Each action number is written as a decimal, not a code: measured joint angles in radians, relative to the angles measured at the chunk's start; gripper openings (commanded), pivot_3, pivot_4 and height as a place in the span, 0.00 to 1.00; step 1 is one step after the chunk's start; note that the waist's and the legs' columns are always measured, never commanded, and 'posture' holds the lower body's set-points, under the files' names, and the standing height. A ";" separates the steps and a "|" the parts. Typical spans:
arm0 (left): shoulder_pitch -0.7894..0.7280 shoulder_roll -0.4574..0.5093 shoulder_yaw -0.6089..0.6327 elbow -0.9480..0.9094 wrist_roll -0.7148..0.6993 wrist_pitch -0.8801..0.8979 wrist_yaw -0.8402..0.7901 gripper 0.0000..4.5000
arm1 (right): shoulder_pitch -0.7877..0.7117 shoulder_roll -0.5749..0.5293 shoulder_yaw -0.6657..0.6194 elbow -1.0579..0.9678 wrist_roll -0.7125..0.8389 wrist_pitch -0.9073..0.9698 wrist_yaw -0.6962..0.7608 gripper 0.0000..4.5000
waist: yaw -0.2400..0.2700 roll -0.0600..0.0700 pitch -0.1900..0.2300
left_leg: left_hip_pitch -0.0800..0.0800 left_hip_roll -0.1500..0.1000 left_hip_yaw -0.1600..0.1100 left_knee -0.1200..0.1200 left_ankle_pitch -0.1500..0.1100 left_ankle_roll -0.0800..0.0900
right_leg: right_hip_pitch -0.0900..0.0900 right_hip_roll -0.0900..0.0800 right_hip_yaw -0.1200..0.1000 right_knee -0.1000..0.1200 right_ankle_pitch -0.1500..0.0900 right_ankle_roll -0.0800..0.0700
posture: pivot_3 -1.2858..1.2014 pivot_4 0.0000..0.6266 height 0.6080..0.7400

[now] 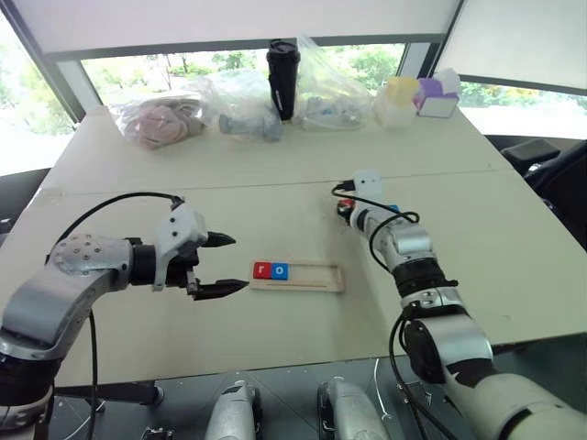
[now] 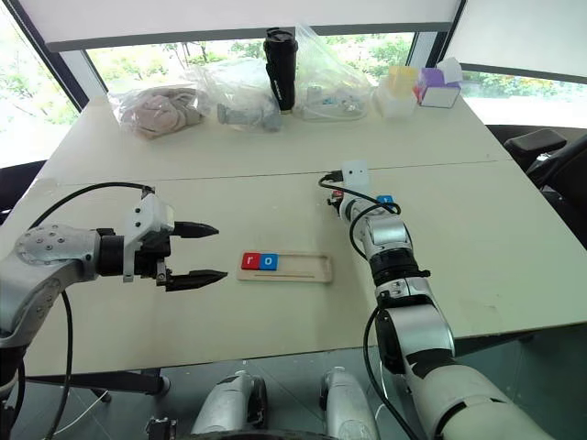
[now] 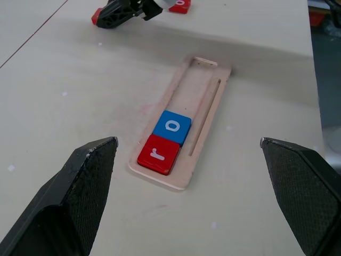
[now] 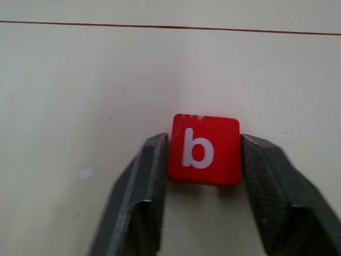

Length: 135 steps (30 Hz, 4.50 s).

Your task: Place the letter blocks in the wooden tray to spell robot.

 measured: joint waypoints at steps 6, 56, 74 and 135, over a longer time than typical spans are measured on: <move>-0.001 0.000 -0.001 0.009 -0.005 -0.003 -0.002 1.00 | 0.030 -0.023 0.009 -0.071 -0.011 0.036 0.015 0.26 | 0.001 0.000 0.000 | -0.001 0.000 0.000 0.000 0.000 0.000 | 0.000 0.000 0.000 -0.001 0.000 0.000 | 0.52 0.24 1.00; -0.060 -0.018 -0.112 0.168 0.101 -0.139 -0.086 1.00 | 0.731 0.043 -0.026 -1.520 0.042 0.973 -0.061 0.97 | 0.018 0.001 0.001 | -0.002 -0.001 -0.001 -0.011 0.001 -0.002 | -0.008 0.000 0.001 -0.003 -0.001 -0.001 | 0.52 0.24 1.00; -0.155 0.016 -0.160 0.302 0.145 -0.222 -0.246 1.00 | 0.881 -0.853 -0.172 -0.860 0.172 -0.236 1.131 0.97 | 0.020 -0.004 0.004 | 0.002 -0.002 0.000 -0.011 0.001 -0.002 | -0.001 0.000 0.000 -0.007 -0.002 -0.001 | 0.52 0.24 1.00; -0.035 0.013 -0.098 0.128 0.098 -0.131 -0.118 1.00 | 0.277 -0.673 0.194 -0.628 0.070 -0.322 1.233 0.26 | 0.022 -0.003 0.005 | 0.002 -0.001 0.000 0.001 0.001 -0.002 | 0.001 0.000 0.000 0.001 -0.001 -0.001 | 0.52 0.24 1.00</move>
